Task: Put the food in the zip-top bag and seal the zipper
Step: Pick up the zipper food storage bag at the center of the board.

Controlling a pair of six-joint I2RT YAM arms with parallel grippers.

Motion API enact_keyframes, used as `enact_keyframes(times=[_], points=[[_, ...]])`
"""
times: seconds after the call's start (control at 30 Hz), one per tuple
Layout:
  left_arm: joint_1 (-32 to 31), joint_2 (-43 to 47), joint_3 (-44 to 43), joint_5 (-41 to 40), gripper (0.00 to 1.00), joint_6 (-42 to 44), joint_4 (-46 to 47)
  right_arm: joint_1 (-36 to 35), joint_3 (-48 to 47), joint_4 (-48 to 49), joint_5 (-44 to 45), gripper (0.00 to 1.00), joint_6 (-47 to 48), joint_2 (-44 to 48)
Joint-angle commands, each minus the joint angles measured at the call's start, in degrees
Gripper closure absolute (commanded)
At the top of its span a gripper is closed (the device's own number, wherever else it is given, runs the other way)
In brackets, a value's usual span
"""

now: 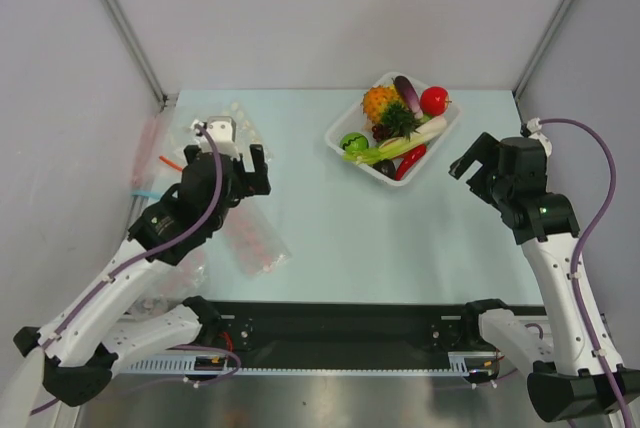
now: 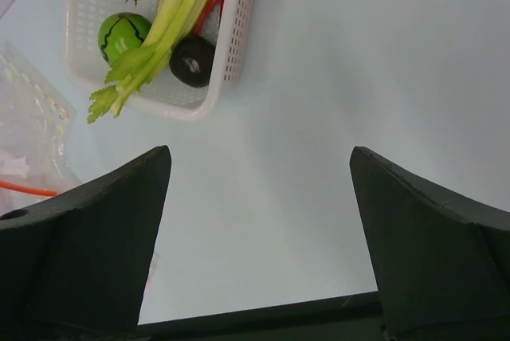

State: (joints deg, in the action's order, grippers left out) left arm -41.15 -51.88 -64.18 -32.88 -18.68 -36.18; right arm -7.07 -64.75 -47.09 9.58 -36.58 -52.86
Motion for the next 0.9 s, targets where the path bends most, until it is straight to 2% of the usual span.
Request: enact_keyframes(times=[0.0, 0.17, 0.27, 0.37, 0.43, 0.57, 0.6, 0.73, 0.8, 0.83, 0.87], points=[[3.7, 0.0, -4.6, -2.2, 0.0, -3.0, -1.9, -0.3, -0.5, 3.7, -1.1, 0.0, 1.4, 0.9], [10.6, -1.6, -5.0, 6.9, 0.0, -11.6, -7.8, -2.0, 3.7, 10.0, -7.7, 0.0, 2.5, 1.8], [14.8, -2.9, -3.3, 12.6, 0.0, -16.4, -8.4, -3.2, 4.2, 8.9, -3.1, 0.0, -1.4, 1.0], [20.3, -5.0, -1.8, 19.8, 0.0, -19.5, -7.1, -3.3, 2.1, 7.9, -2.4, 0.0, -2.9, -1.7], [26.3, -6.3, -0.5, 24.1, 0.0, -21.9, -6.0, -3.2, 1.3, 8.3, -4.0, 0.0, -3.9, -3.9], [29.0, -8.3, 2.1, 25.6, 0.0, -26.0, -1.2, -4.2, 2.7, 9.2, -10.7, 0.0, -8.2, -5.6], [30.9, -9.3, 4.2, 26.5, 0.0, -29.5, 1.3, -4.4, 3.0, 9.1, -11.2, 0.0, -7.8, -5.3], [36.0, -11.9, 11.8, 37.3, 0.0, -38.6, 11.4, -3.4, 2.6, 7.5, -16.8, 0.0, -0.2, -1.0], [36.8, -14.0, 12.2, 38.2, 0.0, -40.7, 14.5, -1.0, 2.7, 6.8, -21.3, 0.0, 2.2, 2.4], [37.0, -16.0, 11.7, 36.6, 0.0, -41.0, 14.5, 2.0, 3.3, 7.4, -26.6, 0.0, 3.5, 3.5], [37.5, -17.3, 11.0, 35.4, 0.0, -41.9, 14.5, 2.5, 4.6, 7.8, -28.1, 0.0, 3.7, 5.1]])
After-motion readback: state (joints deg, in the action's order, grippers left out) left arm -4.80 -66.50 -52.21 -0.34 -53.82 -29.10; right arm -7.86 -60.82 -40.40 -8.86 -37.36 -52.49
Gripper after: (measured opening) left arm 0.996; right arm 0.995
